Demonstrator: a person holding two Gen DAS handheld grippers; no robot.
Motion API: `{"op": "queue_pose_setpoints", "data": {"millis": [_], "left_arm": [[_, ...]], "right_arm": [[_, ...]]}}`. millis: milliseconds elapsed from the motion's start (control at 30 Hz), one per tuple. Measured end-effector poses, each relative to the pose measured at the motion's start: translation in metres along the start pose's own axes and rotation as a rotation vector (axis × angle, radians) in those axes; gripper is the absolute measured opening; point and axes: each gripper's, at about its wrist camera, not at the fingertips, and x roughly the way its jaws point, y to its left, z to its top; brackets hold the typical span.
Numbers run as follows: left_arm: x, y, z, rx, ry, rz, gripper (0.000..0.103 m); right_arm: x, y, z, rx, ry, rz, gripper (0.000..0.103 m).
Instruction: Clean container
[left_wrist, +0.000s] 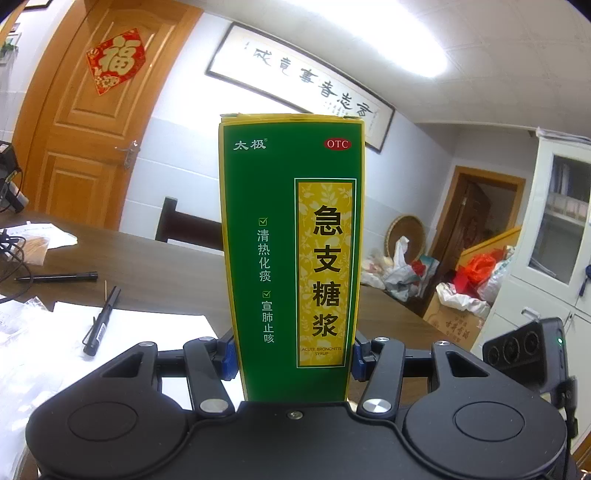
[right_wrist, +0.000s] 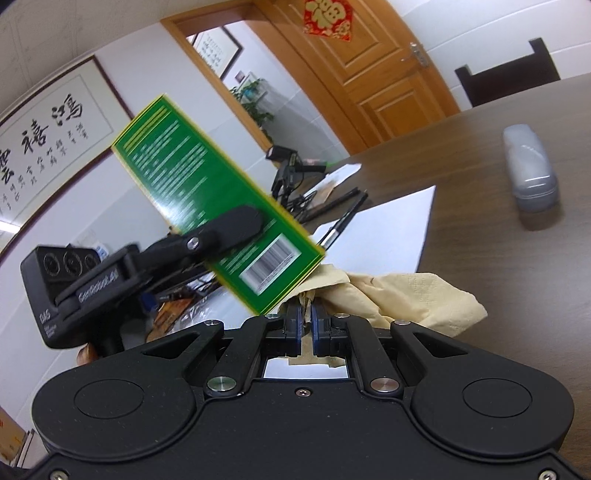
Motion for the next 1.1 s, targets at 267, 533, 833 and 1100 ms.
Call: {"op": "queue_pose_setpoints", "data": {"millis": [267, 533, 833, 1100], "left_arm": [[0.002, 0.003, 0.002, -0.018, -0.001, 0.029, 0.049], [0.008, 0.0, 0.0, 0.003, 0.009, 0.066, 0.049], [0.011, -0.001, -0.002, 0.009, 0.009, 0.126, 0.049], [0.014, -0.005, -0.005, 0.023, 0.032, 0.129, 0.049]], "right_arm": [[0.002, 0.012, -0.007, -0.018, 0.02, 0.016, 0.006], [0.004, 0.015, -0.008, -0.023, 0.033, 0.015, 0.006], [0.009, 0.021, -0.01, -0.028, 0.037, 0.026, 0.006], [0.009, 0.029, -0.01, -0.052, 0.004, 0.065, 0.006]]}}
